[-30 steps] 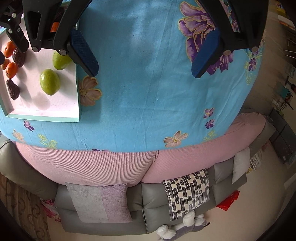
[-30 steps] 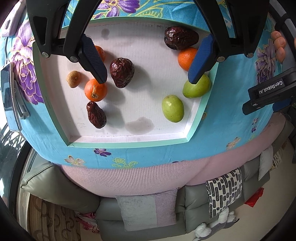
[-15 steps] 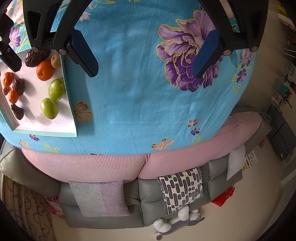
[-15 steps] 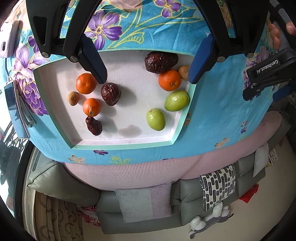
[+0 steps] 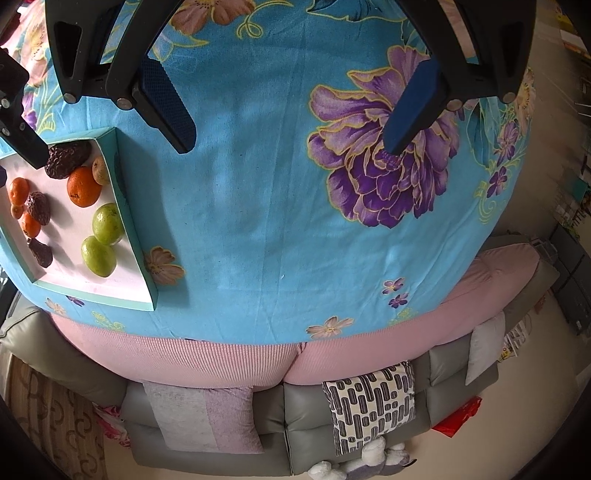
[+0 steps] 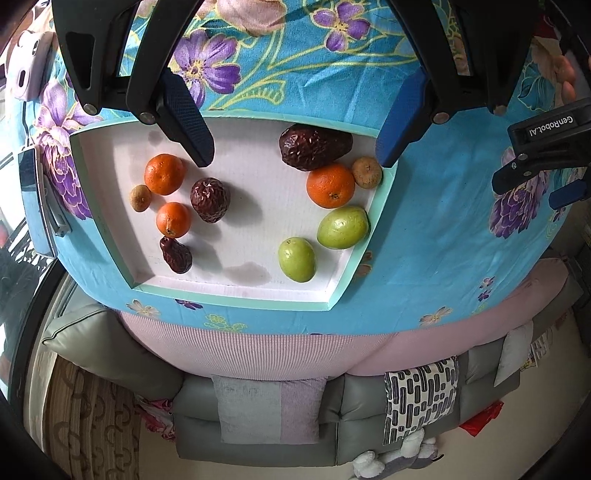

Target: Organize fruits

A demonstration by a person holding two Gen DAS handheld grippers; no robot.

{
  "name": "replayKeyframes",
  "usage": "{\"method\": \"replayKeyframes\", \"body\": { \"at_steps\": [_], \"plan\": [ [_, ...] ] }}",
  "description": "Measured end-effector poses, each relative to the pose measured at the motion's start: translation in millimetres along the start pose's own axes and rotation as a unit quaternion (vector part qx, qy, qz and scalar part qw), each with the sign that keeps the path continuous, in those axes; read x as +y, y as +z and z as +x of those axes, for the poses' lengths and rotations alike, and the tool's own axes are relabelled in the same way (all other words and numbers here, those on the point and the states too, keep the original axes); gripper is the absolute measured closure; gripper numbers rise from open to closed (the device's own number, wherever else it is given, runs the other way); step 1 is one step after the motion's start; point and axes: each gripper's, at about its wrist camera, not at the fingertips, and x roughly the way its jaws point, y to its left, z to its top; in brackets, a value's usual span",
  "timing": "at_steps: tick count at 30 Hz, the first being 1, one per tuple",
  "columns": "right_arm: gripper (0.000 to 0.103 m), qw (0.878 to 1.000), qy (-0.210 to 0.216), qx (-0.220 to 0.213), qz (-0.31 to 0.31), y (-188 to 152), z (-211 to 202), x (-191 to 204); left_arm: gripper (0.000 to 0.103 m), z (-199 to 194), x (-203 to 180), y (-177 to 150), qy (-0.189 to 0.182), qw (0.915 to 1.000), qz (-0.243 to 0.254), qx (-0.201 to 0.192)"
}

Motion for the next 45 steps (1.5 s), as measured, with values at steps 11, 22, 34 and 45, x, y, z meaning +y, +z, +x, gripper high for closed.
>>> {"method": "replayKeyframes", "body": {
  "at_steps": [11, 22, 34, 45],
  "plan": [
    [0.013, 1.0, -0.008, 0.016, -0.014, -4, 7, 4, 0.0, 4, 6, 1, -0.005, 0.9998, -0.01, 0.014],
    [0.013, 1.0, -0.01, 0.024, -0.016, -4, 10, 5, 0.0, 6, 6, 0, -0.008, 0.9997, -0.011, 0.02],
    [0.013, 0.999, -0.012, 0.03, -0.023, -5, 12, 7, 0.0, 6, 6, 0, -0.009, 0.9997, -0.01, 0.02],
    [0.013, 0.999, -0.013, 0.033, -0.026, -5, 14, 7, 0.0, 6, 6, 0, -0.009, 0.9997, -0.011, 0.02]
  ]
}}
